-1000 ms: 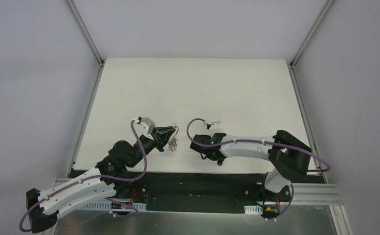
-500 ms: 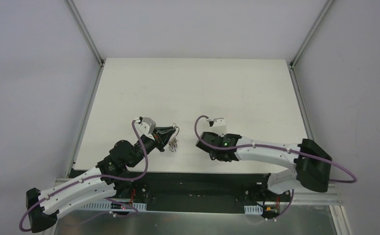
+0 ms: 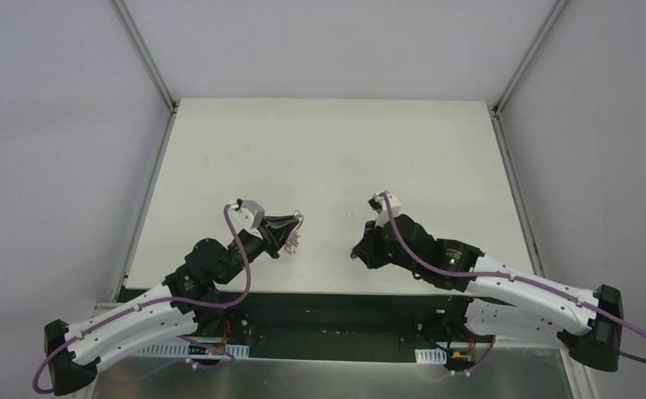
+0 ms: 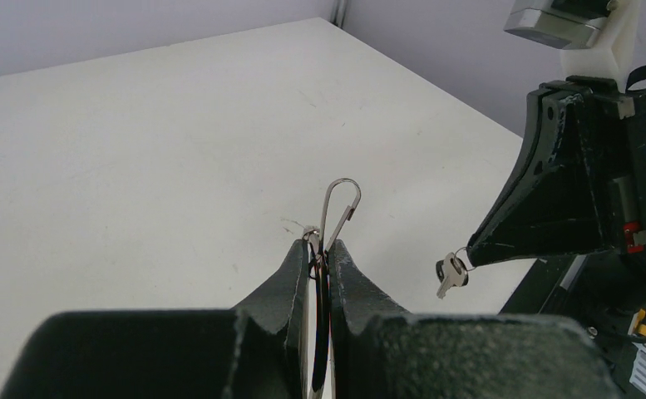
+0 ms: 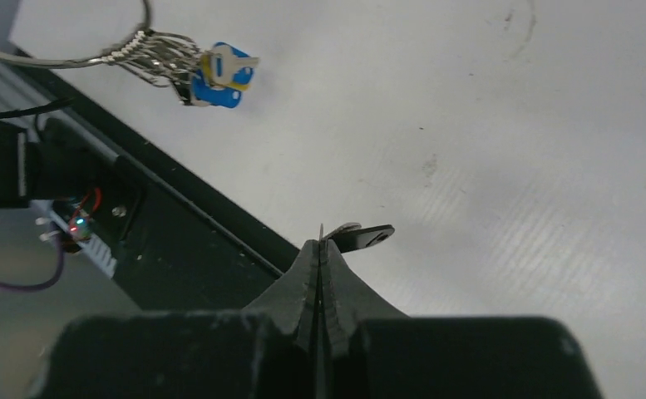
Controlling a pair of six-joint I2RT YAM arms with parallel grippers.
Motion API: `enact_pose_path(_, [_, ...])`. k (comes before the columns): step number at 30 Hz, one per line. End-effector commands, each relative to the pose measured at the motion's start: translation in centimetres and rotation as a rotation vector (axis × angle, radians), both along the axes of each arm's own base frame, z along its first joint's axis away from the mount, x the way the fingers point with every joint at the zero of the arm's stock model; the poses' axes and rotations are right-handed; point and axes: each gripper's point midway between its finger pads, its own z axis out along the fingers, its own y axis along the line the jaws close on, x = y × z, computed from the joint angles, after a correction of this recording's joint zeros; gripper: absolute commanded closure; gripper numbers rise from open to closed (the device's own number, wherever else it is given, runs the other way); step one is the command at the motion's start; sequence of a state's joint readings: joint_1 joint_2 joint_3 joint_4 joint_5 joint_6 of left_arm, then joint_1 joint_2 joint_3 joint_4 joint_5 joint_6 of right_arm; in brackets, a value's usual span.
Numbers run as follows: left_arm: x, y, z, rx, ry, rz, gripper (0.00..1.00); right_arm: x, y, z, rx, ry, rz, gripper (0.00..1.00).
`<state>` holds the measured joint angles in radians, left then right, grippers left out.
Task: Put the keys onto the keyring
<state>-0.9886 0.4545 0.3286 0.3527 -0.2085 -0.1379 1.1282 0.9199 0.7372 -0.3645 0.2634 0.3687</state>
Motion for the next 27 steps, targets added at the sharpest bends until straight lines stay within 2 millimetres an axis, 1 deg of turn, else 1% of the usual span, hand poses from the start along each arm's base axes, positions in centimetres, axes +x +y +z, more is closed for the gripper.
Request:
enact_pose_path(1, [-0.9,-0.2,2.6,-0.069,-0.078,-0.049,1.0,-2.6,3.2,4.0,0.25,0.011,0.235,1.0])
enact_pose_path(5, [-1.4,-0.3,3.1,-0.084,-0.102,-0.076,1.0,-3.4,3.9,6.7,0.415,0.024,0.303,1.0])
enact_pose_path(8, [-1.8,-0.4,3.3,-0.095,-0.122,-0.096,1.0,-3.5,4.6,8.2,0.5,0.029,0.333,1.0])
enact_pose_path(13, [-2.5,-0.7,3.8,-0.11,-0.155,-0.14,1.0,-3.6,6.1,10.0,0.65,0.058,0.356,1.0])
enact_pose_path(21, [-3.5,-0.7,4.7,-0.143,-0.222,-0.185,1.0,-3.4,7.8,13.3,0.87,0.05,0.392,1.0])
enact_pose_path(27, [-4.5,-1.1,5.0,-0.161,-0.276,-0.24,1.0,-3.1,8.5,14.4,0.977,0.06,0.398,1.0])
